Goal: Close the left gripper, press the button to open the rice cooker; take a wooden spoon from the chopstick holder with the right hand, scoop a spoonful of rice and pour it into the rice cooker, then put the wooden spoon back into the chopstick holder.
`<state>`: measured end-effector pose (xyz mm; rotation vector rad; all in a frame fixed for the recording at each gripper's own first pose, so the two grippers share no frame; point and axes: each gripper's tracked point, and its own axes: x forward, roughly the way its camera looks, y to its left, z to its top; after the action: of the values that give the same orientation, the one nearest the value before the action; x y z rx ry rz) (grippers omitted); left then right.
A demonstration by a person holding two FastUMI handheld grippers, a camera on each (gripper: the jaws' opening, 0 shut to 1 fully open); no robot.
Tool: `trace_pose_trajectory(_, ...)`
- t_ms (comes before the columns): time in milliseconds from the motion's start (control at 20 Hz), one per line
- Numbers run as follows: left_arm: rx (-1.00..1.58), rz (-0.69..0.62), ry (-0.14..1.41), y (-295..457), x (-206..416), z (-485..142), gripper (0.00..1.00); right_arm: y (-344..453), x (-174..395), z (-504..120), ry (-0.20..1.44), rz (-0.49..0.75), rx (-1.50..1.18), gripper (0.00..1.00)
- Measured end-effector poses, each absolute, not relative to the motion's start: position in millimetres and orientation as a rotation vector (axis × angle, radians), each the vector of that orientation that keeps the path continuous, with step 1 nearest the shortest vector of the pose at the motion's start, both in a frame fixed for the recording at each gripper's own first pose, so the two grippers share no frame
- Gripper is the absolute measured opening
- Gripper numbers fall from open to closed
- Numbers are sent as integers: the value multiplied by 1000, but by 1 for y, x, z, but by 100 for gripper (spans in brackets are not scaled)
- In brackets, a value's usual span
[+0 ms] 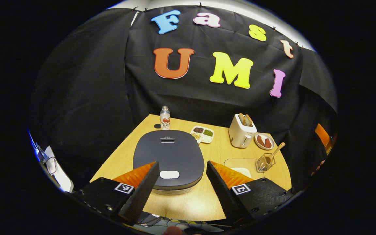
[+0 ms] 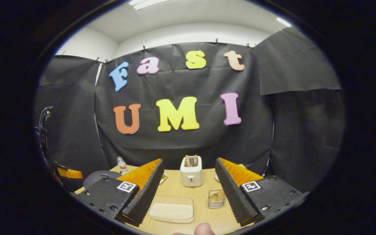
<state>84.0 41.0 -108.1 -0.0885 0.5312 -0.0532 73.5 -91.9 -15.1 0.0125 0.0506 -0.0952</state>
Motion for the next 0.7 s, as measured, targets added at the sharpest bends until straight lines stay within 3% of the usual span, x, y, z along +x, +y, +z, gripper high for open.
trace_pose_trajectory(100, -89, -55, 574, 44, 95, -116, 88, -106, 76, -20, 59, -118, 21, 100)
trace_pose_trajectory(200, -90, -59, 621, 46, 105, -127, 49, -119, 80, -23, 64, -137, 30, 100)
trace_pose_trajectory(250, -90, -67, 652, 45, 106, -132, 45, -125, 80, -25, 68, -148, 34, 100)
trace_pose_trajectory(450, -105, -69, 746, 46, 110, -149, 46, -144, 83, -31, 82, -172, 57, 100)
trace_pose_trajectory(600, -187, -57, 805, 44, 119, -167, 8, -156, 81, -33, 80, -186, 57, 100)
trace_pose_trajectory(650, -191, -38, 802, 50, 127, -172, 7, -159, 81, -34, 81, -191, 56, 100)
trace_pose_trajectory(700, -202, -43, 811, 49, 132, -178, 0, -161, 82, -35, 84, -194, 56, 100)
